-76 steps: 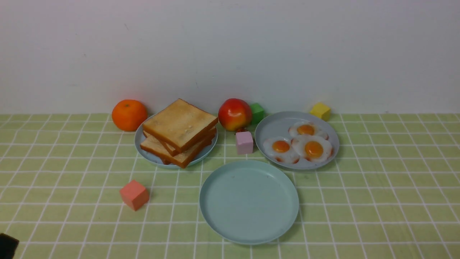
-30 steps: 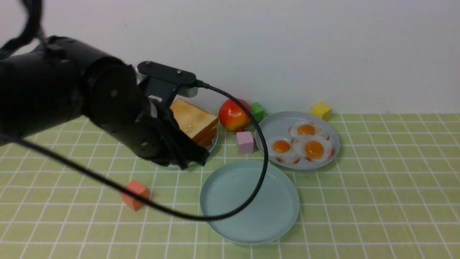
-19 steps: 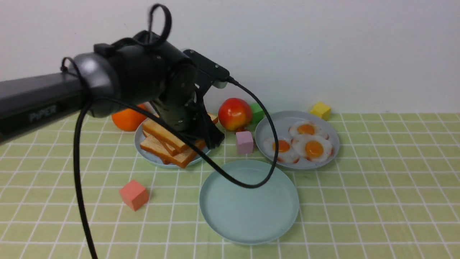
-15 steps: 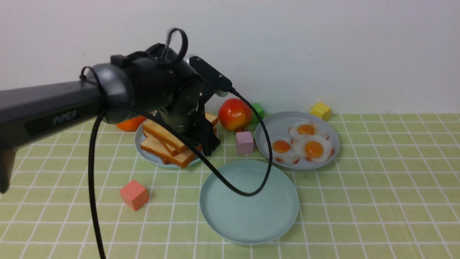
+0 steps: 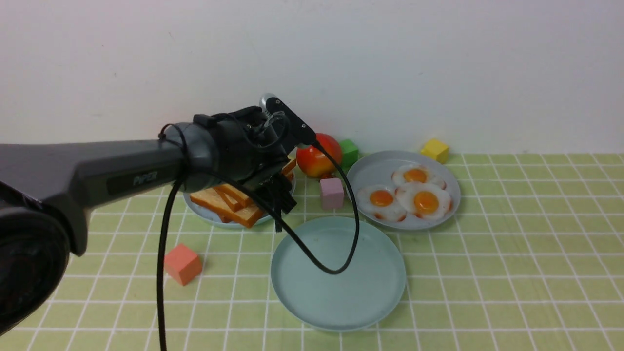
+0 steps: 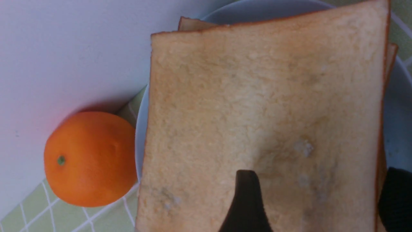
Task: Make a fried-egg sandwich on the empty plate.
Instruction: Use the left arm to grab a slice of bread, then use the left arm to put a slice of bread into the empty plate in the middle
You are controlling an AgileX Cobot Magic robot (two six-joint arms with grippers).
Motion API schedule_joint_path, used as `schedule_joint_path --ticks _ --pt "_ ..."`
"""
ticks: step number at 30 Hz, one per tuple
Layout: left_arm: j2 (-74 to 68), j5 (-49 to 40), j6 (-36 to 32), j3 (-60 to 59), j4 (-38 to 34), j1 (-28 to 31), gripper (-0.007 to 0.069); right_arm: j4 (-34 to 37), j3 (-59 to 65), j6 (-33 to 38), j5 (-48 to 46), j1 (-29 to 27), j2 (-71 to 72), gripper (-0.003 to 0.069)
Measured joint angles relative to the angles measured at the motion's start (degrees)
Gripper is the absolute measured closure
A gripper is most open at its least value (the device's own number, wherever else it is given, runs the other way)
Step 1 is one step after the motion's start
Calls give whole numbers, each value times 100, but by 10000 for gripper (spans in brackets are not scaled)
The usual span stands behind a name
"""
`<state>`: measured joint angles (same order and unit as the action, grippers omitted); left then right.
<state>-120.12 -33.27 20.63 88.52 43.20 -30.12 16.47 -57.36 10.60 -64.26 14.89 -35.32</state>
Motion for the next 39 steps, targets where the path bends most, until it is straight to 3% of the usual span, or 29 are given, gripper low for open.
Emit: schedule_joint_path --ticks 4,8,9,13,33,39 --pt "-61 4 20 0 -108 0 123 7 0 0 -8 0 0 657" --pt "-61 -41 21 12 -151 5 228 32 0 0 -26 0 0 655" --pt "-61 -41 21 12 -176 5 302 27 0 0 -26 0 0 655" --pt "-61 -55 16 12 -153 5 429 27 0 0 -33 0 0 652" --pt "830 -553 16 12 -543 -58 440 68 0 0 -177 0 0 638" --pt "1427 -1253 -394 -225 -1423 -809 456 56 0 0 -243 0 113 634"
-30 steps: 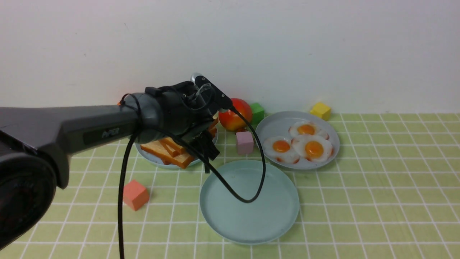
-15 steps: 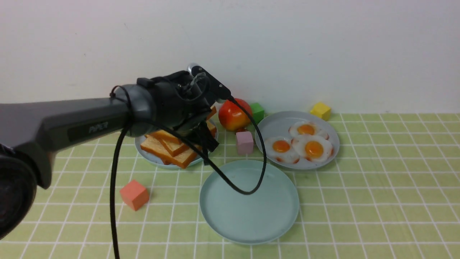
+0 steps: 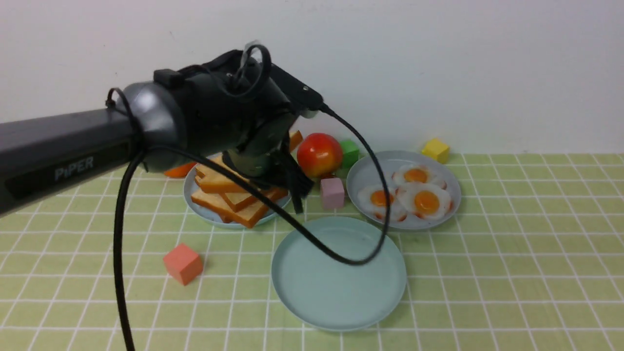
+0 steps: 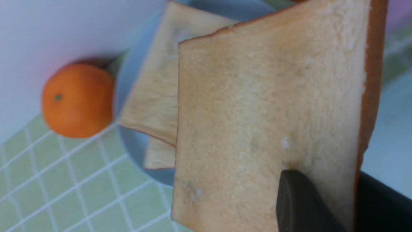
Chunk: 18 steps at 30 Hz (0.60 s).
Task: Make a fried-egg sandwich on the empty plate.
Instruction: Use the left arm to put a slice of bread into the empty plate in the middle
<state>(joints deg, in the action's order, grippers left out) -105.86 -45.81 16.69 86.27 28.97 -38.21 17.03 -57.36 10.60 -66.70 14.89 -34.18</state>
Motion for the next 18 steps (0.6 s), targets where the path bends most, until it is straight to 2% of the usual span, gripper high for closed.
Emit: schedule_joint_path --ticks 1,4,8,11,18 --pt "22 -7 -42 -21 -27 -93 456 -1 0 0 -6 0 17 634" --pt "248 -66 -237 -397 -274 -954 456 -14 0 0 -25 0 188 634" --pt "138 -73 -269 -585 -145 -1502 456 -66 0 0 -42 0 351 631" --pt "-44 -33 -279 -591 149 -1690 456 -86 -5 0 -67 0 418 629" --pt "-345 107 -279 -591 638 -1729 456 -101 -5 0 -160 0 445 624"
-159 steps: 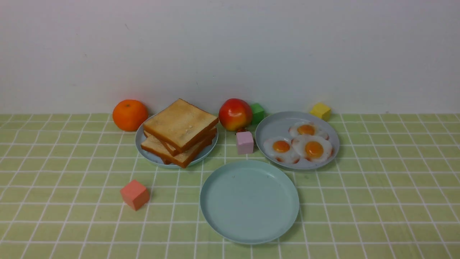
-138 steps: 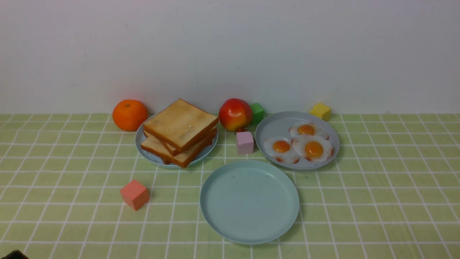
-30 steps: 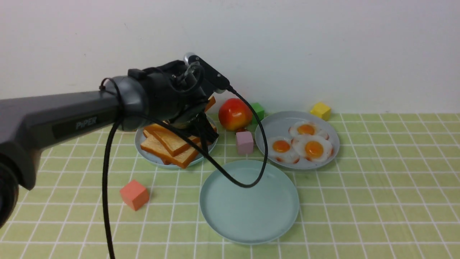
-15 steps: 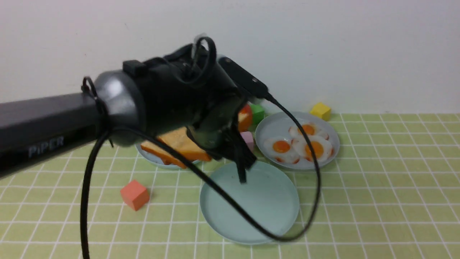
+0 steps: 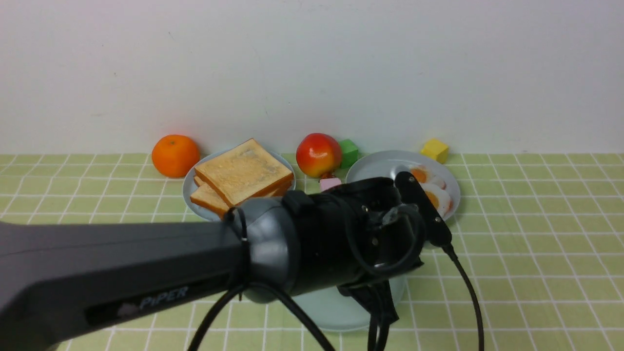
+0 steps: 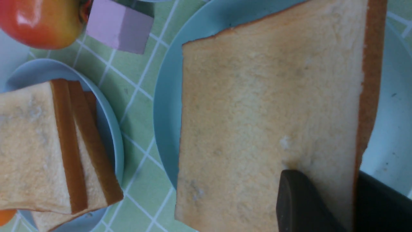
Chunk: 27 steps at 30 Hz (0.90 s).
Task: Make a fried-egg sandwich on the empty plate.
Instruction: Use the left arm to put a slice of bread into the empty plate in the middle
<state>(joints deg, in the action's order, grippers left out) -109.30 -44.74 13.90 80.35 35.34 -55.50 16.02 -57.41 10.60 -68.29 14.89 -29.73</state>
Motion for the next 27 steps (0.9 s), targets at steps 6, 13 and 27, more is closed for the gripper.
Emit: schedule_joint_path --ticks 6,13,27 --pt "-154 112 0 0 11 0 472 12 0 0 -17 0 0 621" --pt "-280 65 0 -18 13 0 419 154 0 0 -65 0 0 614" --pt "-185 -447 5 -18 -209 0 197 560 0 0 -160 0 0 605"
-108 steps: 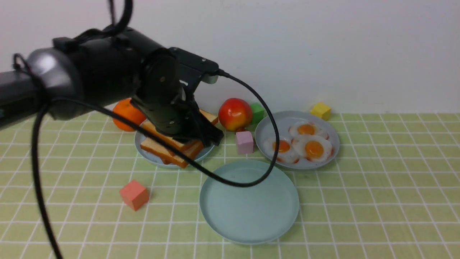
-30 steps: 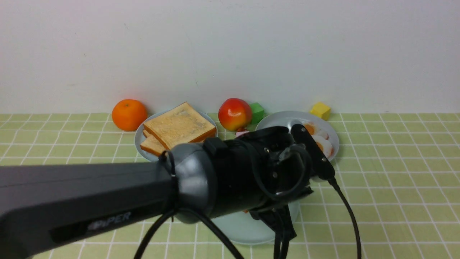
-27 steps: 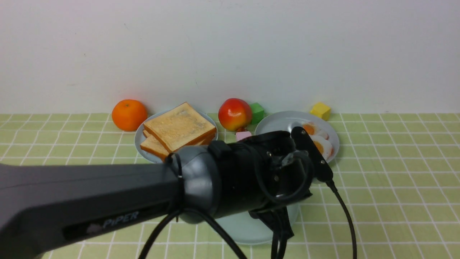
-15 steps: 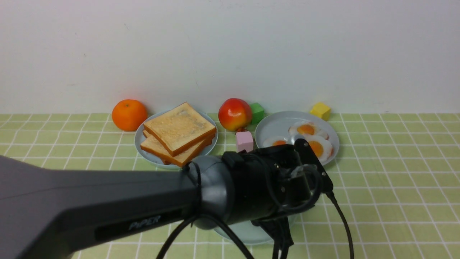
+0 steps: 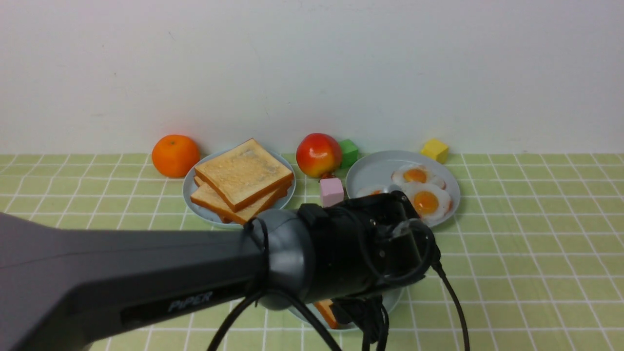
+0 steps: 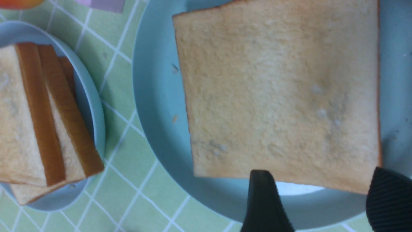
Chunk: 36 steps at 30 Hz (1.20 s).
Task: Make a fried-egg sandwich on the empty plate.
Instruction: Use the left arm to put a slice of bread into the empty plate in the middle, then use the right arm to grab a fried egg
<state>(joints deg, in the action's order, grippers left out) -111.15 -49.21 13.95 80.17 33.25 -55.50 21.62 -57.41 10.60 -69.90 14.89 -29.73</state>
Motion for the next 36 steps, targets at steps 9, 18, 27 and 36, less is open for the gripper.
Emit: schedule_joint_path --ticks 9,18,27,36 --pt "1265 -360 0 0 -1878 0 231 12 0 -33 0 0 -79 595" --pt "4307 -183 -81 -310 -2860 0 577 -3 0 -1 612 0 -1376 589" --pt "8015 1076 -44 -3114 -2981 0 638 1 -86 154 1782 5 -3398 589" --pt "9663 2148 579 -4816 -2850 0 638 -273 -1224 154 2252 167 -5587 579"
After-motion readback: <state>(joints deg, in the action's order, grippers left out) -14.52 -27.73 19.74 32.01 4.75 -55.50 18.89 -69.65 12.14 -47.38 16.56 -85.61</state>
